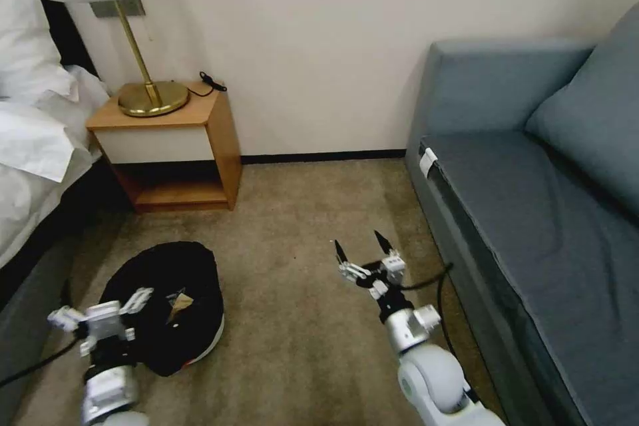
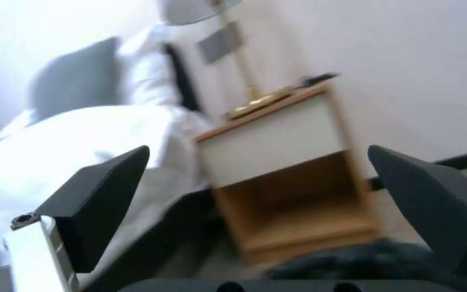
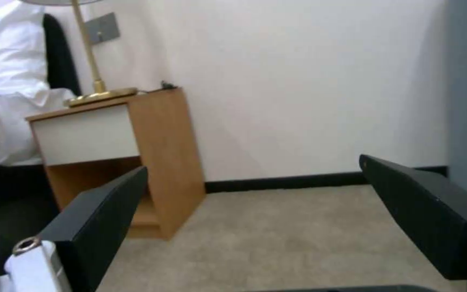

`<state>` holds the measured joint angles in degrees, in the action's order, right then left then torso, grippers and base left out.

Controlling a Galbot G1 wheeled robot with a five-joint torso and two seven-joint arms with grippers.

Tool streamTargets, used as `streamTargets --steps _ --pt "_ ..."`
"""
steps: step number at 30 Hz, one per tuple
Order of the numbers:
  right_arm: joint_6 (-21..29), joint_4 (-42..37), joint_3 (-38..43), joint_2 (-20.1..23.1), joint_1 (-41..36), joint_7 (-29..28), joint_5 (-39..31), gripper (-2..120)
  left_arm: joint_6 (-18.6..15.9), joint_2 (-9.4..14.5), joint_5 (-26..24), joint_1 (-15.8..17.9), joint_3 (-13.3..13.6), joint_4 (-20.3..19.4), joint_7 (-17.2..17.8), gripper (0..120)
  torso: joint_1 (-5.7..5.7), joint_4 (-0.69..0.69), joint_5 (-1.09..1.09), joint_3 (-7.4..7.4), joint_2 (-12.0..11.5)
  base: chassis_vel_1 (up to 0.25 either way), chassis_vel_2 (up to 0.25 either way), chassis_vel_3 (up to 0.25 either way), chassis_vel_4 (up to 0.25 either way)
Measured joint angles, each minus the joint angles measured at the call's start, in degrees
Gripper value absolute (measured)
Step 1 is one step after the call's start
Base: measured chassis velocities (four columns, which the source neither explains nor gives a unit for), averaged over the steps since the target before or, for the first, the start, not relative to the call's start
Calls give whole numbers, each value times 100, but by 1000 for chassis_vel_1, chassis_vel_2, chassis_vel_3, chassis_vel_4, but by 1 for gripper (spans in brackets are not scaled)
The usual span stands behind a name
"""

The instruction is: Pick up the trash bin, then pick up the garbage on the floor and place it into the trash bin.

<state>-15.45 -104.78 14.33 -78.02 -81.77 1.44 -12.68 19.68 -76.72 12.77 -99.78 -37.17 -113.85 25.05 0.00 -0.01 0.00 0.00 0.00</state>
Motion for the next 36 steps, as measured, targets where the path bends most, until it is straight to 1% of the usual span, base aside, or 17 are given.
streamTargets --steps 2,3,5,6,7,8,9,10,11,12,17,36 --pt "-38 -76 93 -53 -118 -10 25 100 12 -31 -61 5 175 35 -50 100 0 0 0 0 0 0 0 0 0" --pt "-38 -76 93 -53 -118 -10 25 100 12 -31 -61 5 175 35 -50 100 0 0 0 0 0 0 0 0 0" --pt "-52 -140 158 -118 -195 -43 46 100 4 -45 -220 18 301 61 -60 100 0 1 0 0 0 0 0 0 0" --pt "-53 -186 190 -183 -240 -92 85 100 -119 -38 -505 7 416 20 -61 100 0 1 0 0 0 0 0 0 0" --pt "-52 -232 215 -248 -289 -127 115 100 -388 -17 -964 -30 550 -119 -56 100 0 1 -1 0 0 0 0 0 0" --pt "-52 -232 215 -248 -289 -127 115 100 -388 -17 -964 -30 550 -119 -56 100 0 1 -1 0 0 0 0 0 0" --pt "-53 -249 226 -273 -304 -135 117 100 -522 -6 -1169 -47 603 -197 -48 100 0 1 0 0 0 0 0 0 0" --pt "-51 -299 246 -341 -347 -146 116 100 -748 11 -1486 -72 677 -340 -35 100 0 1 1 0 0 0 0 0 0" --pt "-50 -309 249 -356 -359 -148 114 100 -800 16 -1558 -76 690 -373 -33 100 0 1 0 0 0 0 0 0 0" --pt "-41 -364 266 -428 -424 -163 90 100 -931 31 -1726 -83 717 -449 -25 100 0 1 1 0 0 0 0 0 0" --pt "-28 -389 274 -455 -450 -175 66 100 -976 35 -1785 -86 721 -470 -10 100 0 1 0 0 0 0 0 0 0" --pt "-16 -382 263 -449 -433 -178 54 100 -978 33 -1786 -84 706 -471 8 100 0 1 0 0 0 0 0 0 0"
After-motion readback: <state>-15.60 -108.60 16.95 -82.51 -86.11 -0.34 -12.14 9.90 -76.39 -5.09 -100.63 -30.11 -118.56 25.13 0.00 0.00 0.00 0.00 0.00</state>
